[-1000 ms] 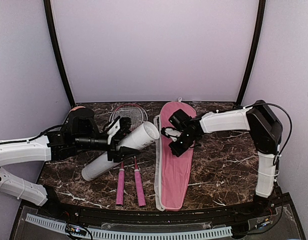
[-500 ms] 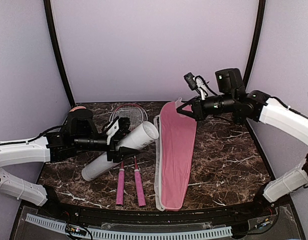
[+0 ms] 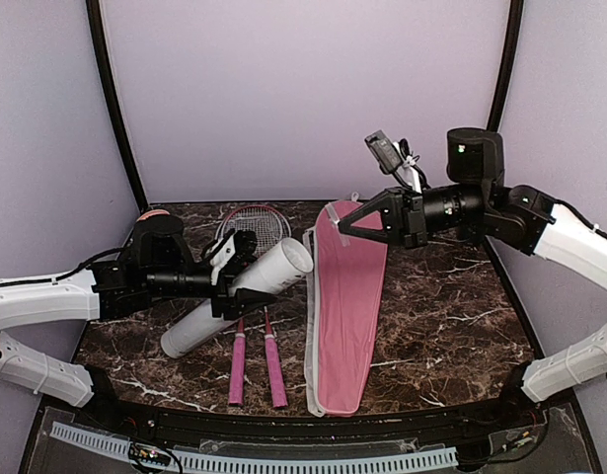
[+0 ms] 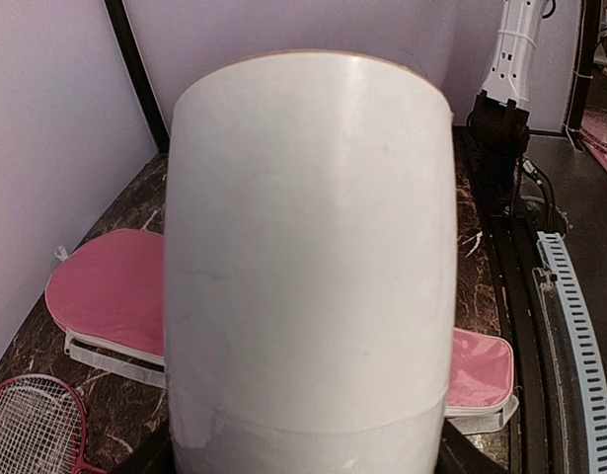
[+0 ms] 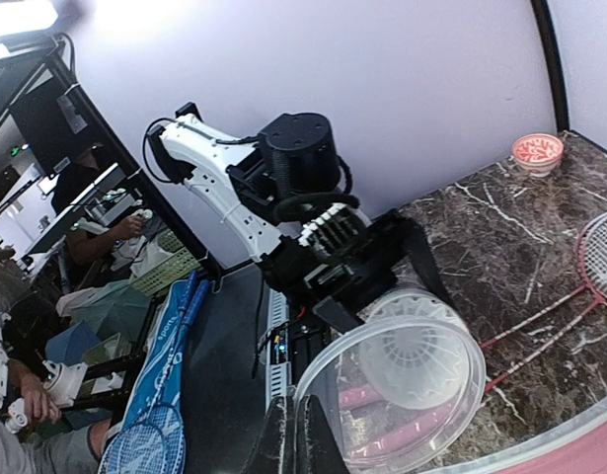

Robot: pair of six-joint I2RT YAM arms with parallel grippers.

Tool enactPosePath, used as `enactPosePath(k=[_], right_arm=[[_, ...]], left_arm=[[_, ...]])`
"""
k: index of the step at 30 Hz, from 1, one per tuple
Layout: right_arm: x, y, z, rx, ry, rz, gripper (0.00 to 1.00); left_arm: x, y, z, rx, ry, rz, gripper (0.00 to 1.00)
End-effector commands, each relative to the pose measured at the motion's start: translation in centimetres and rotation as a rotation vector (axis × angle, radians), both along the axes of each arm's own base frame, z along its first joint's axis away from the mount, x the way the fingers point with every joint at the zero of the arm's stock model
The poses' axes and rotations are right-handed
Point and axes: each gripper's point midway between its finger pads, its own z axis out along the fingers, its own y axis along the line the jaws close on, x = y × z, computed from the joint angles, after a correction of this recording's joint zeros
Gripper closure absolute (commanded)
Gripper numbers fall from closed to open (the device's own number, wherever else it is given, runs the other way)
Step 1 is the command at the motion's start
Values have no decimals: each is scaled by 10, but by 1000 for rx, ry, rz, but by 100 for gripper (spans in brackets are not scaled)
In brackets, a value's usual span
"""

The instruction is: Pack up the badminton gear

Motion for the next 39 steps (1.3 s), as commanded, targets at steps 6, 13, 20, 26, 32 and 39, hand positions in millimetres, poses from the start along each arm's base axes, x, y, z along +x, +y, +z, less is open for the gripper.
enactPosePath(k=[6, 13, 20, 26, 32, 39], right_arm=[[-24, 32, -9, -16, 10, 125, 100], [-17, 38, -26, -67, 0, 103, 100], [-13, 44, -31, -75, 3, 110, 100], [-9, 48, -36, -91, -3, 103, 100], [-6, 51, -39, -116, -26, 77, 100], [-2, 56, -49, -142, -28, 68, 100]], left_arm=[[-8, -4, -24, 30, 96, -42, 57], [-10, -5, -24, 28, 100, -53, 58], [-13, -5, -24, 25, 99, -71, 58], [-14, -5, -24, 23, 102, -73, 57], [-15, -5, -23, 21, 99, -78, 57], [-18, -6, -22, 17, 98, -98, 57]])
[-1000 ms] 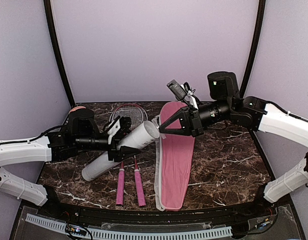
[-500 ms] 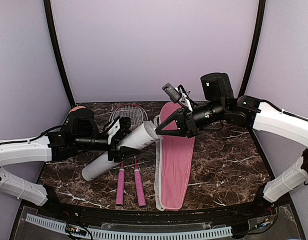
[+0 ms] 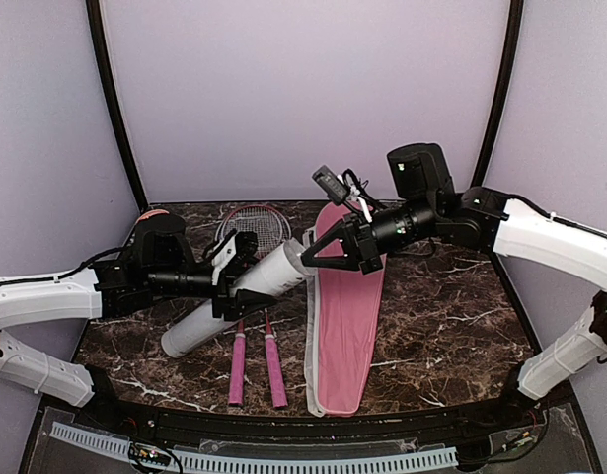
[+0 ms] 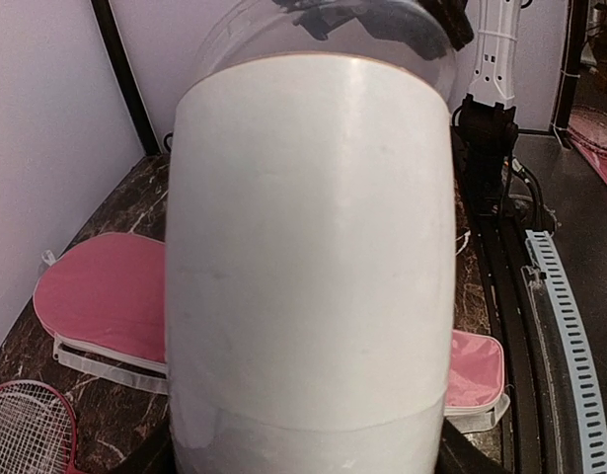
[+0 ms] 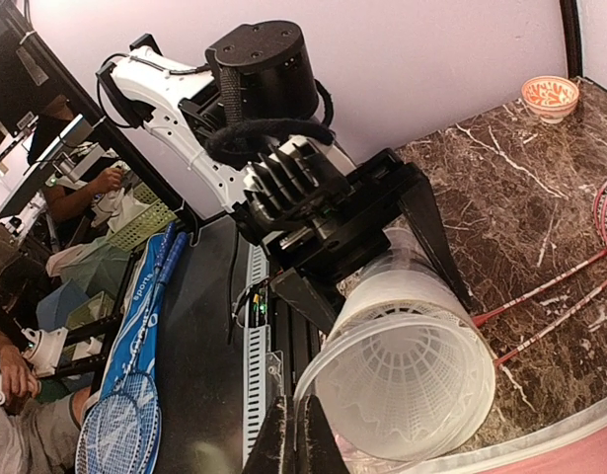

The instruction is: Pack up the badminton gear

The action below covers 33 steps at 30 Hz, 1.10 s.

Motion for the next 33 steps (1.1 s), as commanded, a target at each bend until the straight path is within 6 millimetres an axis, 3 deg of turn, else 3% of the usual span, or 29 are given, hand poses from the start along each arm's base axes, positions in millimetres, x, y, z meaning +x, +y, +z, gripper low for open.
enactPosePath(k=[1, 27, 33], right_arm=[[3, 7, 3, -1, -34, -5, 100], [4, 21, -13, -3, 3, 29, 100], [2, 25, -6, 29, 9, 49, 100]], left_arm=[[-14, -2, -20, 19, 84, -65, 57], [-33, -1, -7, -42, 76, -156, 57], [-36, -2, -7, -43, 84, -172, 57]])
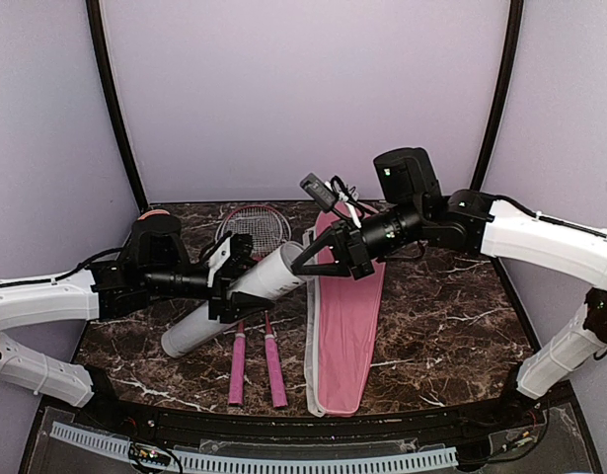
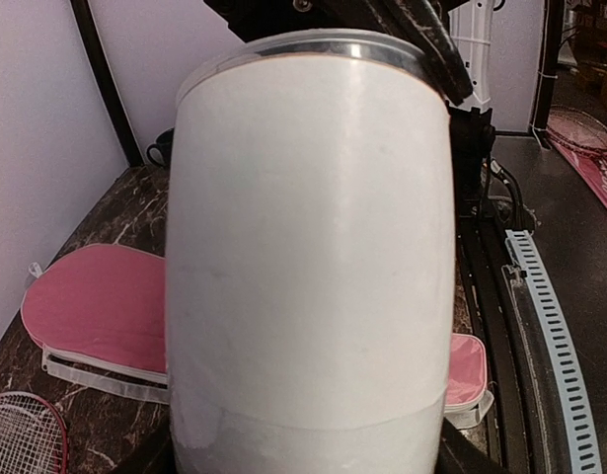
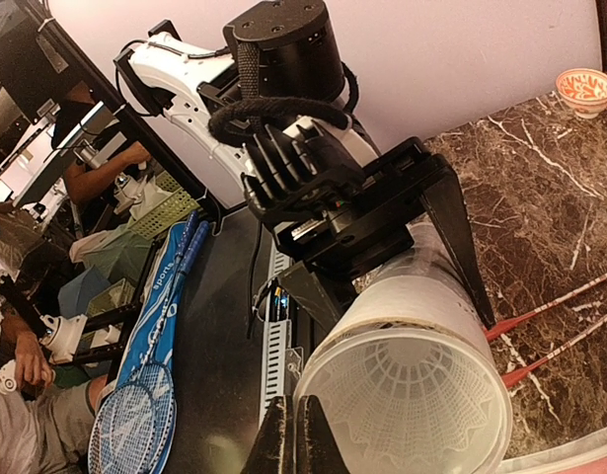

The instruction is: Pack up the badminton gear

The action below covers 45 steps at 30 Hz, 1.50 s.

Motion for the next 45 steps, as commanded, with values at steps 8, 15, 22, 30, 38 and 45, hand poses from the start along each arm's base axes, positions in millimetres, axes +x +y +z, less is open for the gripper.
enactPosePath(k=[8, 15, 22, 30, 38, 45], right_arm=[[8, 18, 1, 46, -22, 3, 100], [6, 26, -4, 57, -27, 24, 100], [3, 31, -7, 89, -25, 45, 100], [-2, 35, -20, 103, -24, 74, 100], [0, 36, -36, 72, -28, 60, 100], [-1, 40, -62, 38, -11, 79, 100]], left_arm=[[-30, -5, -9, -28, 84, -140, 53], [-37, -5, -4, -53, 89, -175, 50], [-41, -4, 4, -85, 84, -192, 49], [-42, -3, 16, -128, 73, -193, 49], [-50, -3, 21, -145, 78, -230, 48], [-50, -2, 23, -153, 74, -231, 48]])
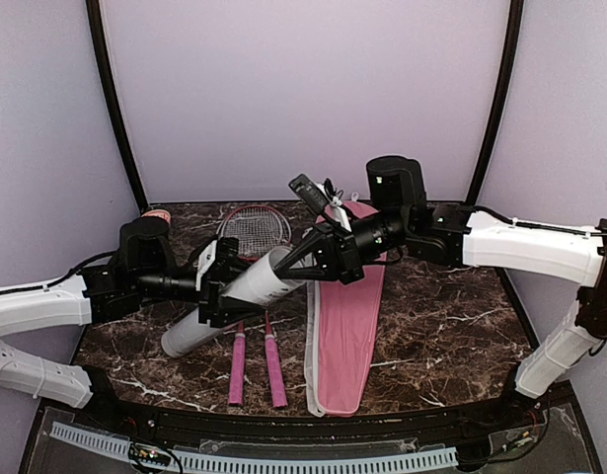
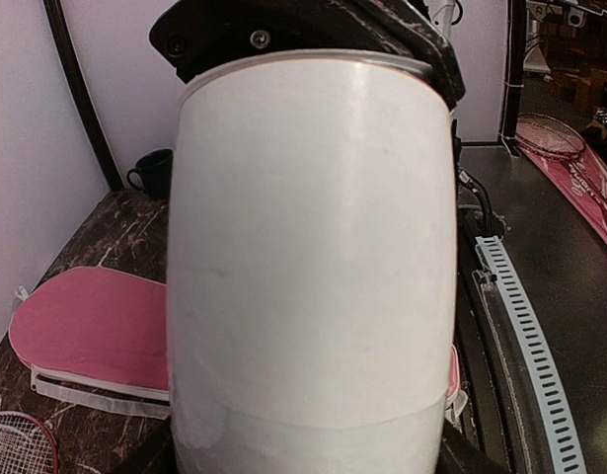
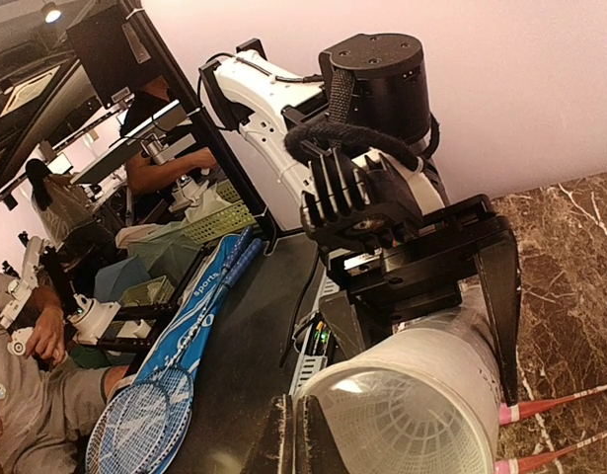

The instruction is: Pack up the badminton gear

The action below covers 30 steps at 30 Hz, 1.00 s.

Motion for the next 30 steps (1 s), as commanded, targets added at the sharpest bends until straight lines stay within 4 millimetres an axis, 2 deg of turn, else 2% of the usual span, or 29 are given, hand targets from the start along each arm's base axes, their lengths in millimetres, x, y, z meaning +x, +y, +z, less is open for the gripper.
enactPosePath(k=[1, 10, 14, 15, 21, 28, 30], right_arm=[[17, 18, -71, -127, 2, -88, 100], [18, 19, -84, -134, -30, -83, 95], [16, 17, -89, -142, -27, -75, 90], [15, 17, -90, -143, -23, -70, 85], [11, 18, -88, -139, 8, -47, 74], [17, 13, -73, -146, -2, -96, 71], [20, 9, -74, -148, 33, -102, 71]], left_arm=[[-31, -10, 15, -97, 75, -155, 48], [-32, -10, 13, -94, 77, -160, 48], [-33, -10, 14, -97, 74, -161, 48], [-33, -10, 14, -96, 73, -161, 48], [-32, -9, 13, -91, 73, -156, 48], [-28, -10, 6, -61, 74, -136, 47], [-28, -9, 8, -63, 69, -136, 46]])
